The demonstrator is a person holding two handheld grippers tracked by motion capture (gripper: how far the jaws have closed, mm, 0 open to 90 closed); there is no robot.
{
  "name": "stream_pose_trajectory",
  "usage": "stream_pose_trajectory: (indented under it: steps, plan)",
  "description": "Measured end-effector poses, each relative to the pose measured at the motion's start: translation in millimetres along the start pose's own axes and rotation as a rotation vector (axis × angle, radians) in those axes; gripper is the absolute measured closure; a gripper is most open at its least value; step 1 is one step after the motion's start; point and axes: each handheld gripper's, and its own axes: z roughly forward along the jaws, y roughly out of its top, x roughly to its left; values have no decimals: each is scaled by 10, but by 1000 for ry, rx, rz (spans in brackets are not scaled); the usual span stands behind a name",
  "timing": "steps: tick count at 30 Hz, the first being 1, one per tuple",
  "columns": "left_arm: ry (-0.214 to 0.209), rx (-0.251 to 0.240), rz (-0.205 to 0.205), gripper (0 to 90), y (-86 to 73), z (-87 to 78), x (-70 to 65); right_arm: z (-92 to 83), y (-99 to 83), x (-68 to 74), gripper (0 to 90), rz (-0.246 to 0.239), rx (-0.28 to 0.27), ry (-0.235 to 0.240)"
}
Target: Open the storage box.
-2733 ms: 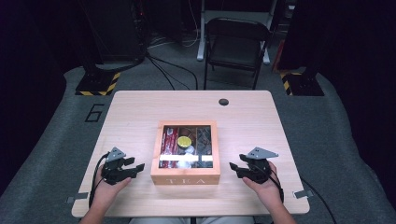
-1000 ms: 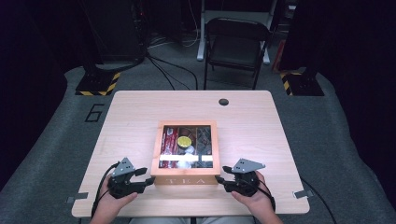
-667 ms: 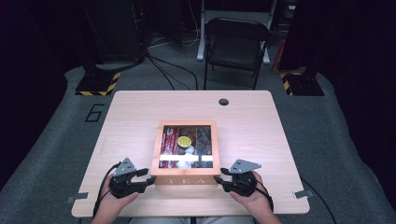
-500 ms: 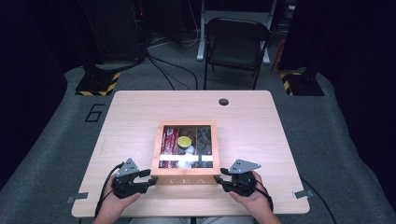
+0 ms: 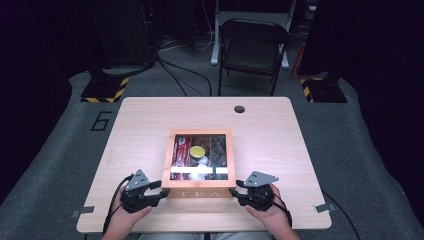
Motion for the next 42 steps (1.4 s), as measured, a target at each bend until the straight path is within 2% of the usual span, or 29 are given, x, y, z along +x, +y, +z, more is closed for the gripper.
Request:
stream_pose_trajectory:
  steps: [10, 18, 30, 38, 42]
  plan:
    - [15, -16, 26, 530, 30, -11, -25, -11, 14, 1, 593, 6, -17, -5]
    - [15, -31, 8, 523, 62, -14, -33, -16, 40, 6, 581, 9, -32, -10]
    - [34, -33, -1, 436, 137, 44, -61, 35, 94, 4, 508, 41, -35, -10]
    - [6, -32, -25, 431, 196, 19, -37, 42, 163, -11, 494, 54, -39, -2]
    - [5, -17, -21, 431, 221, 7, -28, 33, 193, -20, 494, 58, -26, 4]
